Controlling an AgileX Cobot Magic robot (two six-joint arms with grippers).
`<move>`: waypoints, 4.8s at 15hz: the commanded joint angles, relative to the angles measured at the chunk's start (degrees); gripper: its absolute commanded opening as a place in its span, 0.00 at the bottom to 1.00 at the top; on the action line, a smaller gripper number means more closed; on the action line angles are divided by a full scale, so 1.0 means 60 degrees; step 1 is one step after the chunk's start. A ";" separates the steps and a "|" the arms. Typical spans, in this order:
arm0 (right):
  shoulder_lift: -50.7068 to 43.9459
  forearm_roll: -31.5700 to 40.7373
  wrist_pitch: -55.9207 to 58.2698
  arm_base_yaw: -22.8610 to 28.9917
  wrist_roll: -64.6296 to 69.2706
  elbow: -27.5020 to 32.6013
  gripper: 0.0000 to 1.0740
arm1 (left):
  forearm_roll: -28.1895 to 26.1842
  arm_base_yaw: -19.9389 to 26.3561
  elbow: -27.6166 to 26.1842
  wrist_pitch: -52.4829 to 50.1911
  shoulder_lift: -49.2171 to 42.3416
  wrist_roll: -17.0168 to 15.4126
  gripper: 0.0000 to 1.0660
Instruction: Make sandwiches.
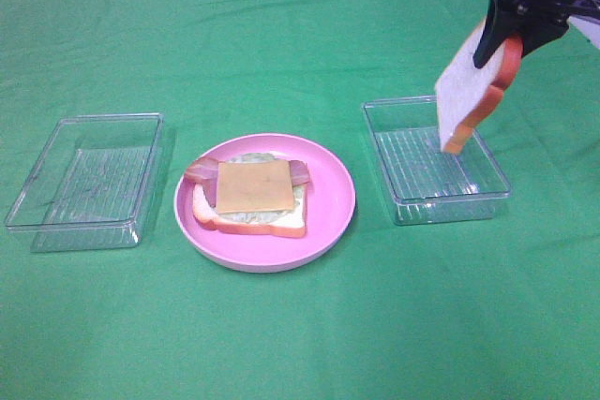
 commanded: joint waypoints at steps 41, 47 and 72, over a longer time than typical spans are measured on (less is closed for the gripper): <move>0.1518 0.5147 -0.3867 0.2531 -0.3543 0.2741 0.76 | -0.0067 0.0000 0.0029 -0.0143 -0.0143 -0.0038 0.92; -0.0554 -0.0764 -0.2206 0.2511 0.0277 0.1910 0.77 | -0.0067 0.0000 0.0029 -0.0143 -0.0143 -0.0038 0.92; -1.4333 -0.1929 -0.1547 -0.1012 -0.0926 1.1564 0.77 | -0.0086 0.0000 0.0029 -0.0143 -0.0143 -0.0038 0.92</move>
